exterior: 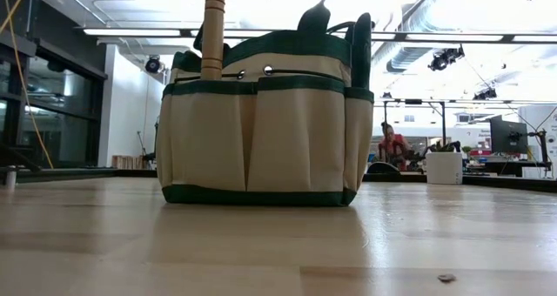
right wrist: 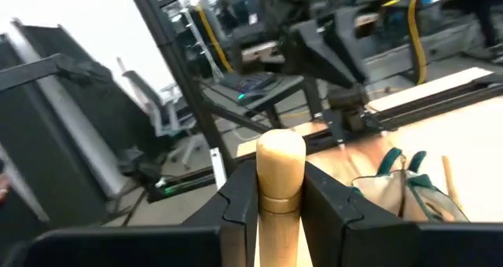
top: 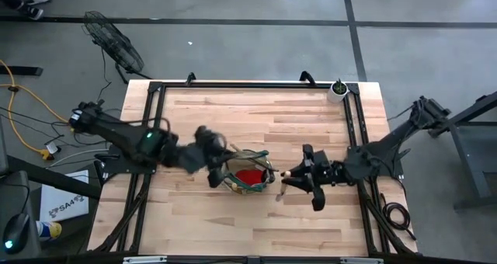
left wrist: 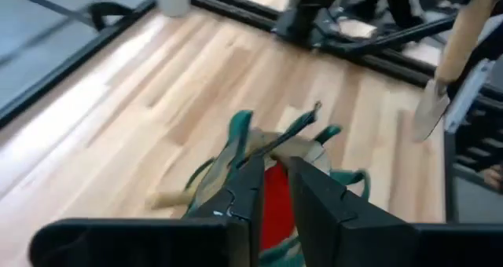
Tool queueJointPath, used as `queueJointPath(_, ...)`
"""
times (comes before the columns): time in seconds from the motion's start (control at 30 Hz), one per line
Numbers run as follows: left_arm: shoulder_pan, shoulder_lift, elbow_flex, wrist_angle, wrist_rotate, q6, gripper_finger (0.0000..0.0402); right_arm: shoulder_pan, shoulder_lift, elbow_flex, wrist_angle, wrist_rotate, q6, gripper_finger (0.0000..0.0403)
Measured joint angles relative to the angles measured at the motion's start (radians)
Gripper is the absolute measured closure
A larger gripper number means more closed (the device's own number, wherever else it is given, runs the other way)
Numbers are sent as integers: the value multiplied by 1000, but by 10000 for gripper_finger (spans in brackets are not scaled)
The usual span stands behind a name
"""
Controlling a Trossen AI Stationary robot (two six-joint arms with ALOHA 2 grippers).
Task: Pick & Place Garden tools in Gardening bag
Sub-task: Put the light brown trowel into the light brown gardening bag
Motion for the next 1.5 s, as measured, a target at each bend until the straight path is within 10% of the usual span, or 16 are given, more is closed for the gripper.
queueJointPath(0.43,-209,-1,-39,-267,-215,-357,357,99,257,0,213,166,-111,342)
queueJointPath(1.5,-360,-34,-185,-233,-217,-706,357,-1,496,155,258,199,-470,342)
